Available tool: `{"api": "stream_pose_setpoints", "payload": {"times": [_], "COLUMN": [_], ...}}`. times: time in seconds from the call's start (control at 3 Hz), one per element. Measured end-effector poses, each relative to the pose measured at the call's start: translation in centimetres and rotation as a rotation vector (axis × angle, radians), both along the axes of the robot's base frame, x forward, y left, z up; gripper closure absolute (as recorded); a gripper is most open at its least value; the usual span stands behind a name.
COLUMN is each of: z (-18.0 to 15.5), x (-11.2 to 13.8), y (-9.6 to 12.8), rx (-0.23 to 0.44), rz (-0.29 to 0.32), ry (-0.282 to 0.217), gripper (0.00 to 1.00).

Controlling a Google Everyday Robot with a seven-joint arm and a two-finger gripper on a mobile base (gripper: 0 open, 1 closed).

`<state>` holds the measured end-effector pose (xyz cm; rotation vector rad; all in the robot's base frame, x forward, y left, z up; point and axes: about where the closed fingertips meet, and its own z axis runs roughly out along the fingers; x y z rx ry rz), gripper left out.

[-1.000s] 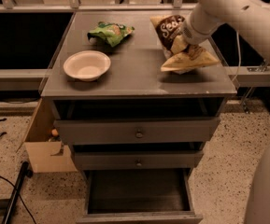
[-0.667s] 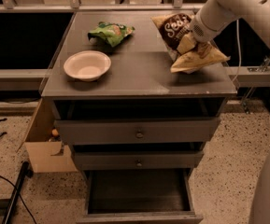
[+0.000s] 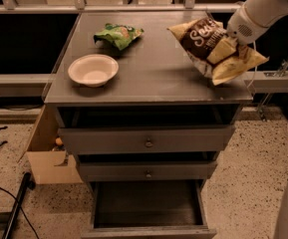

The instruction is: Place brown chip bag into bottom drawer

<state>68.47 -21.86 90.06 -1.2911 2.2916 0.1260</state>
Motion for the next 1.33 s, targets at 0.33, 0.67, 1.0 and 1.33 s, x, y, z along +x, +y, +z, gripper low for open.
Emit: {"api": "stream_pose_setpoints", "payload": {"times": [0.33,0.67,1.0,1.33], "z": [-0.3,-0.4,-0.2,0.7], "x": [-2.1,-2.1,-2.9,-5.5], "y": [-0.1,-0.1,-0.3,-1.1], "rx": [-0.038,-0.038,-0.047,-0.052], "rz": [0.119,0.120,0.150,0.198], "ry": [0.048,0.049,0.034,0.000], "gripper": [1.00,1.00,1.00,1.00]}}
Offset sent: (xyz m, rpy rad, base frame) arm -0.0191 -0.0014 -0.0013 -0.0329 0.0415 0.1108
